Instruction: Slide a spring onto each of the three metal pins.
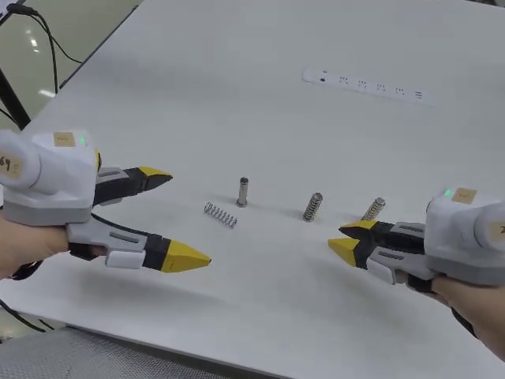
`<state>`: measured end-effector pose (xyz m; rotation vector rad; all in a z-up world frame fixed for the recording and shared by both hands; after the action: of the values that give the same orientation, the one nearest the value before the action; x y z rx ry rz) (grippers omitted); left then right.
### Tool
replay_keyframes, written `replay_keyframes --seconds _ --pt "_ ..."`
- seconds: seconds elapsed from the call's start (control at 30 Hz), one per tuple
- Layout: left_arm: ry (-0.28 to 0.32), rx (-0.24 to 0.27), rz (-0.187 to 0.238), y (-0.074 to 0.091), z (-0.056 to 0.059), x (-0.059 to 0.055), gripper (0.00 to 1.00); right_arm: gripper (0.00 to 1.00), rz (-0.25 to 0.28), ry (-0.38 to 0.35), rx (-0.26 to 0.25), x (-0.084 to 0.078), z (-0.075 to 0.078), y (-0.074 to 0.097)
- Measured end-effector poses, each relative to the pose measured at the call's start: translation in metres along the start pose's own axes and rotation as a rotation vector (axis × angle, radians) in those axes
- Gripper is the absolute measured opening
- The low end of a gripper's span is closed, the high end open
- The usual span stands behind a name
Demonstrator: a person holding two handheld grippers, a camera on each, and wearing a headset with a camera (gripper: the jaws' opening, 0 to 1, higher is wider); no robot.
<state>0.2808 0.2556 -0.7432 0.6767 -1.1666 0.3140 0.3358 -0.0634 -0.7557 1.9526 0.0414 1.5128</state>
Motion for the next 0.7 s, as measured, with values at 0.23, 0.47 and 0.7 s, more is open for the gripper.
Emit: replay_keyframes --seconds 0.23,0.47,0.7 --pt "0.000 0.002 -0.004 0.000 -0.002 -0.001 0.92 0.14 -0.004 0.006 0.010 0.002 0.000 -0.005" --pt "0.006 0.003 -0.006 0.000 -0.001 -0.003 0.92 0.14 0.000 0.022 0.031 0.012 -0.005 -0.018" --pt "0.007 0.005 -0.005 0.002 -0.002 -0.003 0.92 0.13 0.006 0.060 0.070 0.026 -0.016 -0.040"
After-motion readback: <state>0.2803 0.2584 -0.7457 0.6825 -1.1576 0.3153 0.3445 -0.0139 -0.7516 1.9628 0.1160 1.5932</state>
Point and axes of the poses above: the centre of the closed fingertips' face, and the gripper's own axes: y roughly backward along the fingers, z roughly to its right, x roughly out of its top, the point moved 10 cm from there along y, roughly backward along the fingers, and after that the axes turned 4 degrees about z, right-handed, at the moved point
